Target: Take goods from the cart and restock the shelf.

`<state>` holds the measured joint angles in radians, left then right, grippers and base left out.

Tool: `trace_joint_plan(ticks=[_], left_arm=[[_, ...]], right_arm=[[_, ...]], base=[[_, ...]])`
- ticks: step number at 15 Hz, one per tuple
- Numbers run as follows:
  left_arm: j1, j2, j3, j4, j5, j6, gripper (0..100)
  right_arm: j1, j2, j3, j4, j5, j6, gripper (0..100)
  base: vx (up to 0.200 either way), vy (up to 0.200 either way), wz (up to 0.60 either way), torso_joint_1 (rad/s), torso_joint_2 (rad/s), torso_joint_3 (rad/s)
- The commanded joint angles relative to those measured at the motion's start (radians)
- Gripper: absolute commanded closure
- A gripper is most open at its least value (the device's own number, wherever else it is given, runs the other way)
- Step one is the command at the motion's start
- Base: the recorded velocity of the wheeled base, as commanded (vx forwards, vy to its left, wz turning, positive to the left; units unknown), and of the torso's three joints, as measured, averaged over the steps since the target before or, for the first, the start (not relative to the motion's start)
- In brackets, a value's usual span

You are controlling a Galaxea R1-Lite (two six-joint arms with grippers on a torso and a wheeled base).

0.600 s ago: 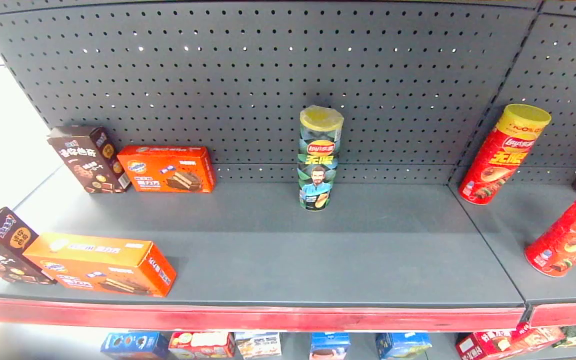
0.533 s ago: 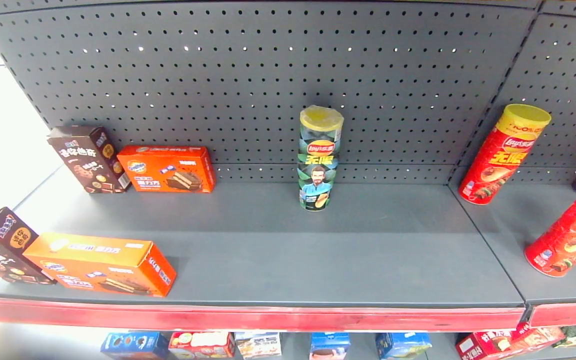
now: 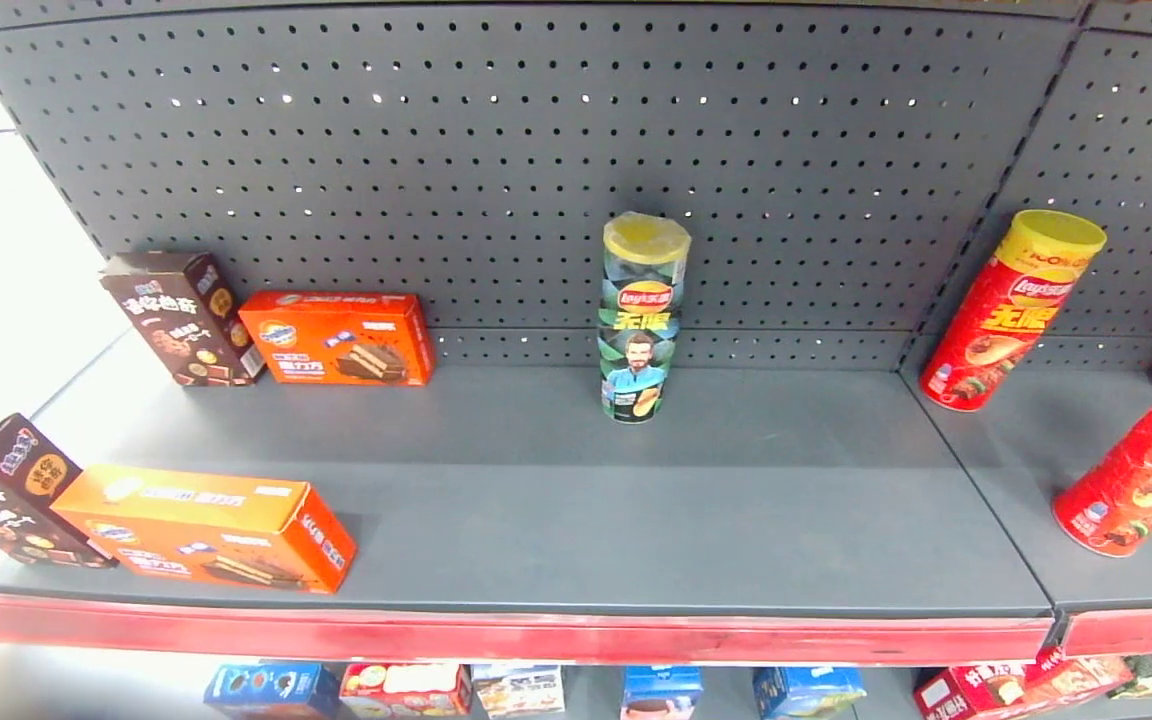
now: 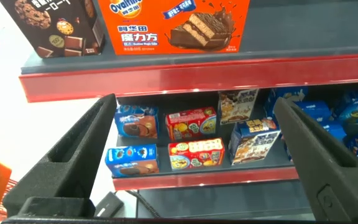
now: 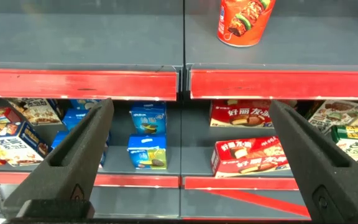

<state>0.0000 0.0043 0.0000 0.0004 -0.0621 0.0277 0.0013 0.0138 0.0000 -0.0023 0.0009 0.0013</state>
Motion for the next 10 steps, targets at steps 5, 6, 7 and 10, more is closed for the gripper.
trace_joint_plan(ticks=[5, 6, 7, 10], left_arm=[[0.000, 0.000, 0.000, 0.000, -0.001, 0.000, 0], [0.000, 0.000, 0.000, 0.000, 0.001, 0.000, 0], [0.000, 0.000, 0.000, 0.000, -0.001, 0.000, 0], [0.000, 0.000, 0.000, 0.000, -0.001, 0.000, 0]], right_arm=[[-0.001, 0.000, 0.000, -0.001, 0.001, -0.001, 0], [-0.001, 0.000, 0.000, -0.001, 0.001, -0.001, 0], [-0.001, 0.000, 0.000, -0.001, 0.001, -0.001, 0], [-0.001, 0.000, 0.000, -0.001, -0.001, -0.001, 0]], base=[[0.000, 0.000, 0.60, 0.004, 0.00, 0.004], [0.000, 0.000, 0.60, 0.002, 0.01, 0.002], [0.000, 0.000, 0.60, 0.002, 0.00, 0.002], [0.000, 0.000, 0.60, 0.002, 0.00, 0.001]])
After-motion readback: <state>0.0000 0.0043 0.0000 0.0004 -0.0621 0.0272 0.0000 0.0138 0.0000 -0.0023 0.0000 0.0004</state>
